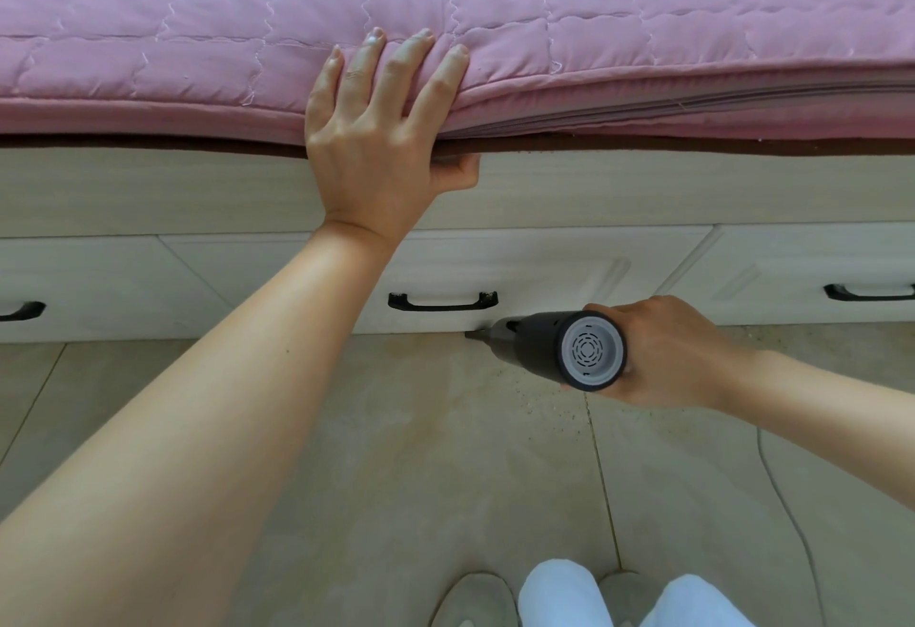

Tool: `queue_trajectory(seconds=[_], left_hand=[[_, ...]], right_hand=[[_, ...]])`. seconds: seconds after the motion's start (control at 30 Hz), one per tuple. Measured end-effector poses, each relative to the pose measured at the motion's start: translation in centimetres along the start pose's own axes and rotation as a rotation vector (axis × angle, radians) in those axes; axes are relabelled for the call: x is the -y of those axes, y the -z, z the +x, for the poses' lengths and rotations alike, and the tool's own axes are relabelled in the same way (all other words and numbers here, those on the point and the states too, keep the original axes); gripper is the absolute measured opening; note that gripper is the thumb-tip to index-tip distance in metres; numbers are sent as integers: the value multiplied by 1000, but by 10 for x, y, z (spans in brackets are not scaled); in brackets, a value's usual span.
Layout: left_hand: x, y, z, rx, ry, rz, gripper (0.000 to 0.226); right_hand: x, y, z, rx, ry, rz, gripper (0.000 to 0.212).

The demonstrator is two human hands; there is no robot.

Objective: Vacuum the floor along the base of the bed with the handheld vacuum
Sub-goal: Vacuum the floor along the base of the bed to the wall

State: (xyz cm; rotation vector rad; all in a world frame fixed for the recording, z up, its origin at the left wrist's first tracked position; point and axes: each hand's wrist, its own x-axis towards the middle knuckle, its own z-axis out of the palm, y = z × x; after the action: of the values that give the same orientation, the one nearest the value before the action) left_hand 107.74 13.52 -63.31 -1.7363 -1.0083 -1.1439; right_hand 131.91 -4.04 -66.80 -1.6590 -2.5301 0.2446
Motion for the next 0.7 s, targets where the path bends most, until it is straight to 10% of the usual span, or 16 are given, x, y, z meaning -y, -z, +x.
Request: queue_trajectory(seconds=[0.7], left_hand=[[-34,13,21,189,-32,5,83]], right_hand=[[-19,20,-33,71,-140,55,60]])
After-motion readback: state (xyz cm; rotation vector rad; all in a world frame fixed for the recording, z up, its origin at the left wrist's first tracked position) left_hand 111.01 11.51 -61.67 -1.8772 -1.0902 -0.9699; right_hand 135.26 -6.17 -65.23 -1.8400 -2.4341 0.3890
